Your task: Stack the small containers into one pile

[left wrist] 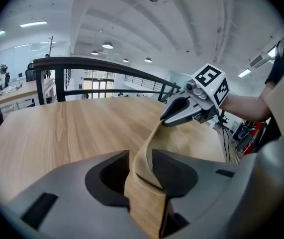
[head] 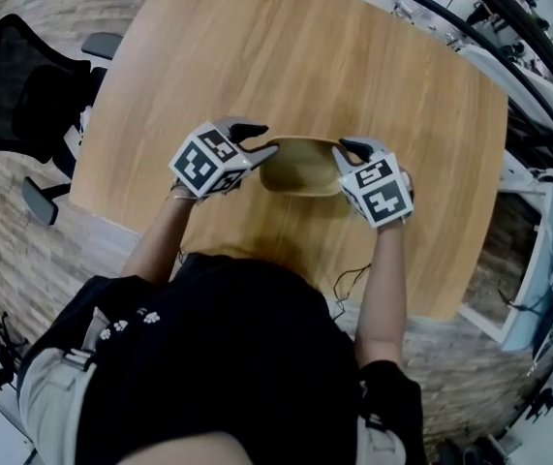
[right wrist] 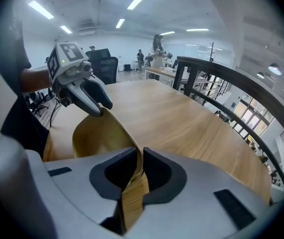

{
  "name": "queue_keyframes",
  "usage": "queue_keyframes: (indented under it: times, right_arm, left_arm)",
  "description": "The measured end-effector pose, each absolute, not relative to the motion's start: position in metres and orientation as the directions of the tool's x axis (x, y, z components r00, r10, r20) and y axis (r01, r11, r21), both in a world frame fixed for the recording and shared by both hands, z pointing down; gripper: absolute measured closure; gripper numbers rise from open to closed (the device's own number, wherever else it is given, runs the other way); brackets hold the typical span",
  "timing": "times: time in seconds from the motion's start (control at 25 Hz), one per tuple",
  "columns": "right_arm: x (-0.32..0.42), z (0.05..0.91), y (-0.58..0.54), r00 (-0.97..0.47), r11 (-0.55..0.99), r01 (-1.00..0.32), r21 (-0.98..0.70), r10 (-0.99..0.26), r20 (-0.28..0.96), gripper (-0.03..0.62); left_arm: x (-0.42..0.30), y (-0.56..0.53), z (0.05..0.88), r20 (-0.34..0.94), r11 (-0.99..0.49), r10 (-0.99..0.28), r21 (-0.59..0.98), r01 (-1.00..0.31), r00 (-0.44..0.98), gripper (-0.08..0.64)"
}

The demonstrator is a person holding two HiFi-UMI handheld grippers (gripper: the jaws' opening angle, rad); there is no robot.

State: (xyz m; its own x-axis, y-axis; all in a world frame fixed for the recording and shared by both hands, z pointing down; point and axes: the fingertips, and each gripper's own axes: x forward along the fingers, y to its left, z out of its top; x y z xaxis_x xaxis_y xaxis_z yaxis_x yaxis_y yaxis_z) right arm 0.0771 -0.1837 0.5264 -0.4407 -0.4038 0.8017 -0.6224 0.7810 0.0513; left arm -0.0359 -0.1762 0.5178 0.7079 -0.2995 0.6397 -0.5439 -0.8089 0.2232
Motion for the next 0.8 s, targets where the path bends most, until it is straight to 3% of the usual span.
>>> queue_keyframes:
  times: [0.12, 0.4, 0.8]
  right_arm:
    - [0.076, 0.529, -0.187, -0.439, 0.797, -0.603, 0.037, -0.370, 0.819, 0.551]
    - [0.077, 0.535, -0.179, -0.434, 0.815, -0.578, -0.035, -0.271, 0.859, 0.561]
    - [0.075, 0.541, -0.177, -0.391, 0.830, -0.558, -0.007, -0.256, 0.884, 0.561]
  left_arm:
    - [-0.034, -0.177, 0.519, 0.641, -0.816, -0.304, 0.206, -0.539, 0.705, 0.489]
    - [-0.035, -0.180, 0.521, 0.695, -0.789, -0.260, 0.247, -0.562, 0.671, 0.514]
    - [-0.034, -0.179, 0.532, 0.734, -0.819, -0.307, 0.120, -0.560, 0.606, 0.515]
